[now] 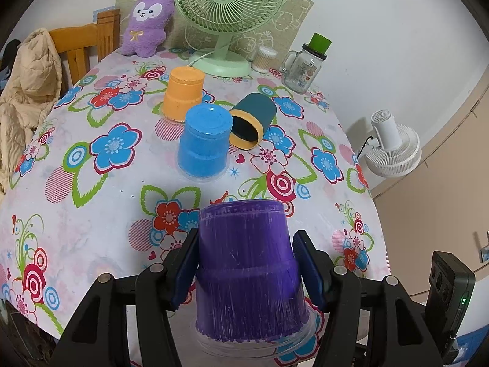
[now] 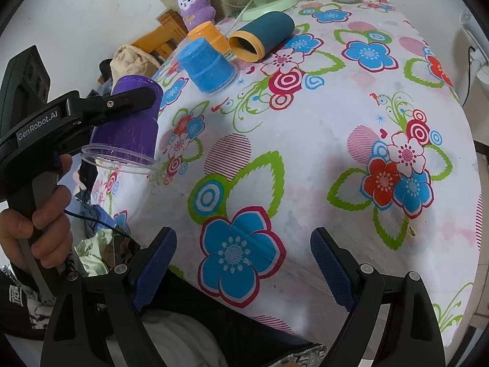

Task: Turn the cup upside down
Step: 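Lower the purple cup rim-first toward the tablecloth with the left tool, then set the purple cup rim-down on the table and open the left tool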

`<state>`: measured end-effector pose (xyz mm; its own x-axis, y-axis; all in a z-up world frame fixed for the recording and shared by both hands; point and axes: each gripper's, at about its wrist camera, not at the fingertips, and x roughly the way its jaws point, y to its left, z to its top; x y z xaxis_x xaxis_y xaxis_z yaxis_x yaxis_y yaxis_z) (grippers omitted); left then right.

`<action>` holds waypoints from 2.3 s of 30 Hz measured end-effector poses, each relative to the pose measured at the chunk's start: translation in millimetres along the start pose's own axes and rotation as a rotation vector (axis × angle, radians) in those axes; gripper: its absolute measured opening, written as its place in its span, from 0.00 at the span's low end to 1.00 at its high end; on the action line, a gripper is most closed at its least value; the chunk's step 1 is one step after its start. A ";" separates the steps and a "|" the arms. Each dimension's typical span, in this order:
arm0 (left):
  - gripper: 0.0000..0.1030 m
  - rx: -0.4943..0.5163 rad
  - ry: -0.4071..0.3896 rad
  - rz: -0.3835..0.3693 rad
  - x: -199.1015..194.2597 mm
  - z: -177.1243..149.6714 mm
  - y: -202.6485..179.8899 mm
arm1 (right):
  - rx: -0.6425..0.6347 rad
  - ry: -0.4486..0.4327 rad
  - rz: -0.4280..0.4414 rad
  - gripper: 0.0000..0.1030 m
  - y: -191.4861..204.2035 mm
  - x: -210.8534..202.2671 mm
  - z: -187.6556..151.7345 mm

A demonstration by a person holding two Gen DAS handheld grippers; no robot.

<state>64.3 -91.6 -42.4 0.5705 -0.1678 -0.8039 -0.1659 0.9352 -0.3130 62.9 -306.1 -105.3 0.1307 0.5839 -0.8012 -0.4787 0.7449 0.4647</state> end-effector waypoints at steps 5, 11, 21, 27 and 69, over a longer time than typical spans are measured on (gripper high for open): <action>0.61 0.001 0.007 0.001 2.8 -0.4 -0.4 | 0.001 0.001 0.000 0.88 -0.8 0.0 -0.2; 0.61 0.004 0.019 -0.002 7.4 -0.8 -0.5 | 0.008 0.003 0.001 0.88 -4.8 1.1 -0.5; 0.70 0.036 0.101 -0.007 27.4 6.3 -2.6 | 0.020 0.001 -0.002 0.88 -8.4 -0.6 -2.6; 0.72 0.102 0.154 -0.007 44.4 16.5 -13.8 | 0.036 -0.001 -0.008 0.88 -12.7 -2.0 -4.2; 0.61 0.189 0.282 -0.032 70.0 41.0 -23.0 | 0.030 0.001 -0.031 0.88 -7.1 -2.4 -3.5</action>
<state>141.1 -112.1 -70.8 0.3237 -0.2533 -0.9116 0.0156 0.9648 -0.2625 62.9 -313.9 -107.9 0.1445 0.5600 -0.8158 -0.4484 0.7720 0.4505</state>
